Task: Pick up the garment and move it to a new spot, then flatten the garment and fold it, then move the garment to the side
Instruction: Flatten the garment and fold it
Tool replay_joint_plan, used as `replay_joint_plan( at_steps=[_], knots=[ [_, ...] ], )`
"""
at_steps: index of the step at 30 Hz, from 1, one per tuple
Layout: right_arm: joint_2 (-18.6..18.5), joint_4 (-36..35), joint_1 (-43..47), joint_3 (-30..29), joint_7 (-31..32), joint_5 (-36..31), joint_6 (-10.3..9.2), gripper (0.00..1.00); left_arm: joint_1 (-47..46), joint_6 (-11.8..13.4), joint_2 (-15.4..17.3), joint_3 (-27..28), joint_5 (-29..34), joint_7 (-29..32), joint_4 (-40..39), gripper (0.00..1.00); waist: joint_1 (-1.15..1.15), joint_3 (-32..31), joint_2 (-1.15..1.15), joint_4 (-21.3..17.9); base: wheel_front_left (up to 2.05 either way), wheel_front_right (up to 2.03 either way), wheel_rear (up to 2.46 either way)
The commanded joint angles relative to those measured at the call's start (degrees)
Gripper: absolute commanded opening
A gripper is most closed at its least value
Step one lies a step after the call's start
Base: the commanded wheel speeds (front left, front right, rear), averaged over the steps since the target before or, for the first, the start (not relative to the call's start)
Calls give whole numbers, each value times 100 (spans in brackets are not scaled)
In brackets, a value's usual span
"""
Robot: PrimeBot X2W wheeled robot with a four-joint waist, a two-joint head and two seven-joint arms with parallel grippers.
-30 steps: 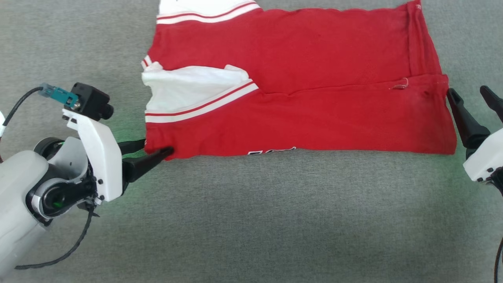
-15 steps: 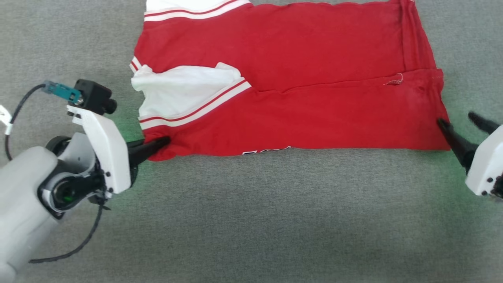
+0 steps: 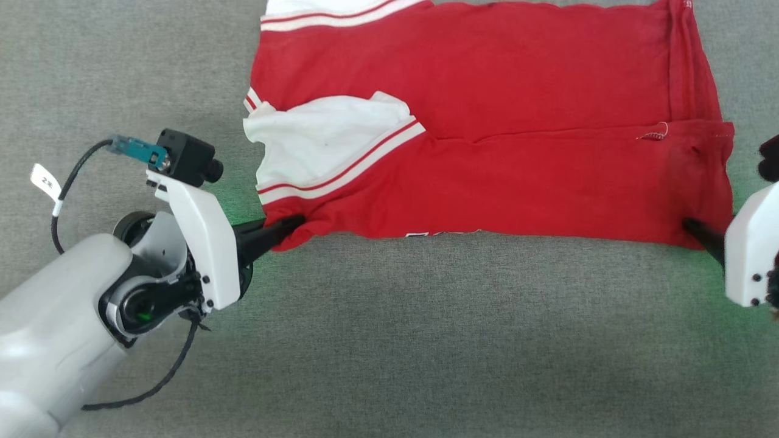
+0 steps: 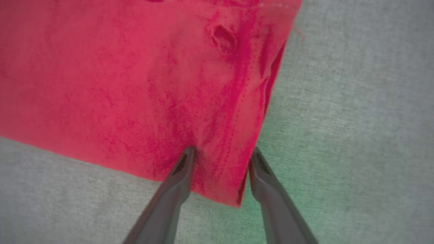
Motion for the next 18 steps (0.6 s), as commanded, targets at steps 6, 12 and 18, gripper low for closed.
replay_joint_plan(
  at_steps=[6,12,18],
  knots=[
    [130,17,192,-75,-311,108,-3,0,297,-23,102,-75,-128,-272,-65,0,0,-223,0,76,0,0,0],
    [-81,-150,666,-113,-240,300,-3,0,864,-24,434,-136,-265,-643,-524,0,0,-516,0,149,0,0,0],
    [-361,-535,1365,-271,27,536,-4,0,1604,-2,834,-234,-311,-1111,-1125,0,0,-634,0,196,0,0,0]
  ],
)
